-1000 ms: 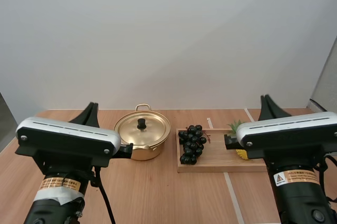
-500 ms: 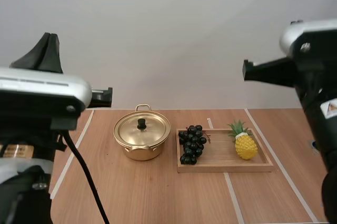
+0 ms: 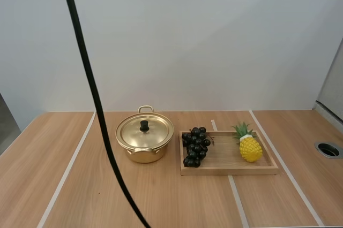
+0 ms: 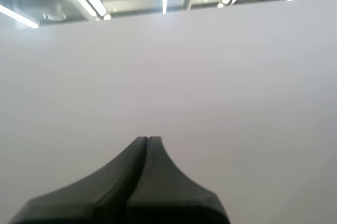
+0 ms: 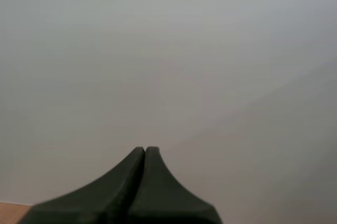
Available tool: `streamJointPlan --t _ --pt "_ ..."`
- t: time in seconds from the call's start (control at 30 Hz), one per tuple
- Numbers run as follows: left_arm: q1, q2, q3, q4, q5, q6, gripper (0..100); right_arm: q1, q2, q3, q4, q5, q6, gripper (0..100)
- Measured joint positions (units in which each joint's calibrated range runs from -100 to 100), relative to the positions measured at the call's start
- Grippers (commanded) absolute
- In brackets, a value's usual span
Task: Open the pot, put the grape inside, and close it
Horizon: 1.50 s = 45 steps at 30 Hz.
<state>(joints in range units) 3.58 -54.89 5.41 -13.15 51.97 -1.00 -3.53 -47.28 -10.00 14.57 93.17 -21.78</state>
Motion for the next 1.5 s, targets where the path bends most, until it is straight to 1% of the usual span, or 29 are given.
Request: streamJointPlan --t 0.07,0.13,0.23,0.3,0.43,0.57,0.73,0.77,0.8,0.87,0.9,1.0,1.13,1.27,1.3,1.33,1.37,1.4,1.43,1.47,1.5 --pt "0.38 6.3 -8.3 3.7 11.9 -2.7 0 0.0 5.0 -6.3 -0.1 4.0 0.1 0" --pt "0.53 12.0 -15.7 6.4 24.3 -4.1 0 0.0 9.8 -11.1 -0.6 4.8 0.1 0" --pt "0.56 18.9 -23.0 7.5 40.7 -4.2 0 0.0 14.3 -12.8 -3.3 5.6 0.4 0" --pt "0.56 22.8 -25.8 7.5 44.7 -3.6 0 0.0 16.5 -12.7 -4.9 6.0 0.5 0" --pt "0.56 29.1 -26.6 7.4 47.5 -3.1 0 0.0 18.3 -8.5 -6.0 6.3 0.5 0" --pt "0.56 31.1 -25.7 7.4 48.0 -2.7 0 0.0 18.7 -0.3 -6.2 6.8 0.5 0" --pt "0.56 31.1 -23.8 7.1 48.0 -0.5 0 2.0 18.8 11.1 -6.5 6.8 0.5 0" --pt "0.56 31.1 -23.1 6.9 48.0 0.0 0 2.1 18.8 11.5 -6.5 6.8 0.5 0" --pt "0.56 31.1 -22.3 6.9 48.0 0.2 0 2.9 18.8 14.4 -6.8 6.8 0.5 0" --pt "0.56 31.1 -20.9 6.9 48.0 0.6 0 3.8 18.7 17.5 -7.5 6.8 0.5 0" --pt "0.56 31.1 -18.6 6.9 48.0 1.2 0 4.2 18.6 18.8 -7.8 6.8 0.5 0" --pt "0.56 31.1 -12.9 6.9 48.0 2.6 0 5.0 18.0 21.0 -8.6 6.8 0.5 0" --pt "0.56 31.3 -6.4 6.8 48.0 3.0 0 5.4 17.7 21.5 -9.1 6.8 0.5 0" --pt "0.56 31.4 -3.1 4.4 48.0 2.9 0 5.4 17.7 21.5 -6.0 6.8 0.5 0" --pt "0.56 31.4 -2.6 3.6 48.0 2.1 1 5.4 17.7 21.5 -4.6 6.8 0.5 0" --pt "0.56 31.4 -2.5 3.0 48.0 1.5 6 5.4 17.7 21.5 -3.8 6.8 0.5 0" --pt "0.56 31.4 -2.2 2.6 48.0 0.6 15 5.4 17.7 21.5 -3.2 6.8 0.5 5" --pt "0.56 31.4 -2.2 2.4 48.0 -0.4 24 5.5 17.7 21.5 -3.1 6.8 0.5 20" --pt "0.56 31.4 -2.2 2.4 48.0 -1.1 38 5.5 17.7 21.5 -3.1 6.8 0.3 40" --pt "0.56 31.4 -2.2 2.3 48.0 -1.5 56 5.5 17.7 21.5 -3.4 6.8 -0.1 63" --pt "0.56 31.4 -2.2 2.3 48.0 -1.9 78 5.5 17.7 21.5 -3.7 6.8 -0.3 83"
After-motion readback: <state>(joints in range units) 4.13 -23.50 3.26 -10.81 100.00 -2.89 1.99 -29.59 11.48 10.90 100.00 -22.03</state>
